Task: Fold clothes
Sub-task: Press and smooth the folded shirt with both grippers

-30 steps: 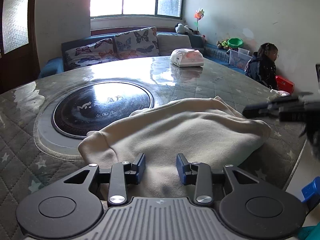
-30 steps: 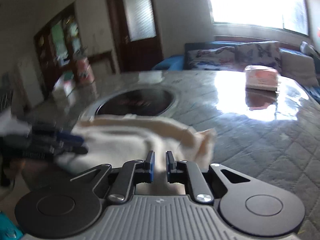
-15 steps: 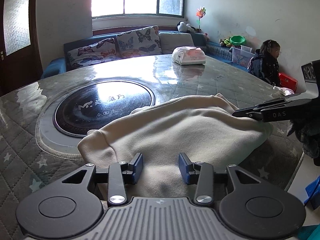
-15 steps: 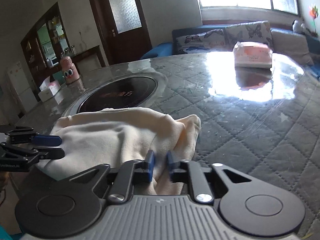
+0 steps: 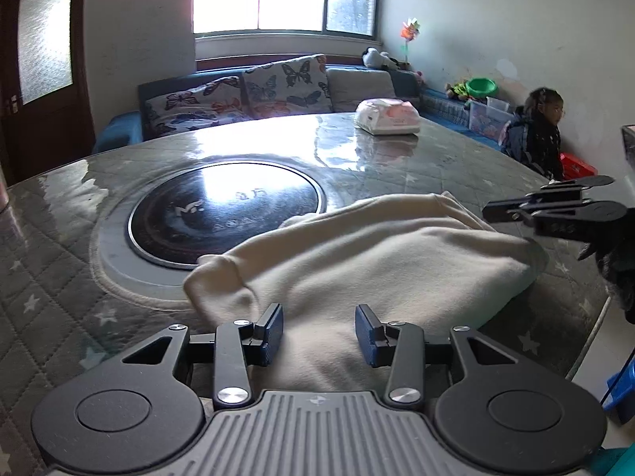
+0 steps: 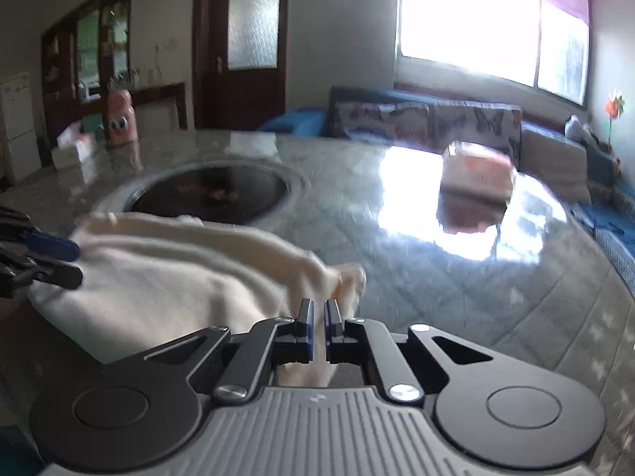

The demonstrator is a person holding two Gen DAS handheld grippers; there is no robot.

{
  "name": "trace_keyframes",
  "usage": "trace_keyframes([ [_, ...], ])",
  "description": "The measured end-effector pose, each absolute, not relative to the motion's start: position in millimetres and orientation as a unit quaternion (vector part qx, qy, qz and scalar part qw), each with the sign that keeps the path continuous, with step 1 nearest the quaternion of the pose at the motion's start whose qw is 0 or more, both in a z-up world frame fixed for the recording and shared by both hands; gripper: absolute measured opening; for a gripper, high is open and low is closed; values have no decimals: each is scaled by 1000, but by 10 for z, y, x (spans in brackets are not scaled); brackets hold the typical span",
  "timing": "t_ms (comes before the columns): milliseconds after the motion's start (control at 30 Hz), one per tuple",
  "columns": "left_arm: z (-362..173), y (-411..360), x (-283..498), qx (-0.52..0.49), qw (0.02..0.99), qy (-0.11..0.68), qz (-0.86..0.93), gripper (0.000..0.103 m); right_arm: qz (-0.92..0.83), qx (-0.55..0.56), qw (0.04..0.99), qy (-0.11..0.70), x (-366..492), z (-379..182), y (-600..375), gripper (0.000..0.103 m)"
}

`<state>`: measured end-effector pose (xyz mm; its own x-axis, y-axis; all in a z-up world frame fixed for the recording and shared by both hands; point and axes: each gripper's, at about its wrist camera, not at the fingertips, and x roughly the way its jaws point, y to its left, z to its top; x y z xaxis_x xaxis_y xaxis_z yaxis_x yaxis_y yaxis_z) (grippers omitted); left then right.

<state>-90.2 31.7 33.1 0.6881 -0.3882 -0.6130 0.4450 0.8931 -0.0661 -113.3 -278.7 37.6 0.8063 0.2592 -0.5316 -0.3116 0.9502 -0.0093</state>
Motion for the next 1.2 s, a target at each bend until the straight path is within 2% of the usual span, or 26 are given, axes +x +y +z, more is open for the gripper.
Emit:
trace_keyframes([
  [267,381,440,-832,15,919,331,-215,43,183,-28,933,310,-998,192,-2646,7],
  [367,416,466,-785,8,919,334,-211,48,186,-31,934,304,-995,275,-2635,9],
  [500,422,439,-664,13,917,346,-200,49,190,-43,936,293,-906,389,-2572,11],
  [633,393,408,-534,17,913,363,-185,50,193,-41,935,295,-703,388,-2483,23],
  [1000,384,370,-447,28,909,371,-185,54,191,-52,928,316,-505,308,-2346,34],
  [1067,383,364,-441,30,910,371,-184,55,192,-54,928,315,-507,320,-2329,42],
  [1200,387,366,-461,30,911,369,-181,58,211,-52,925,310,-639,359,-2255,51],
])
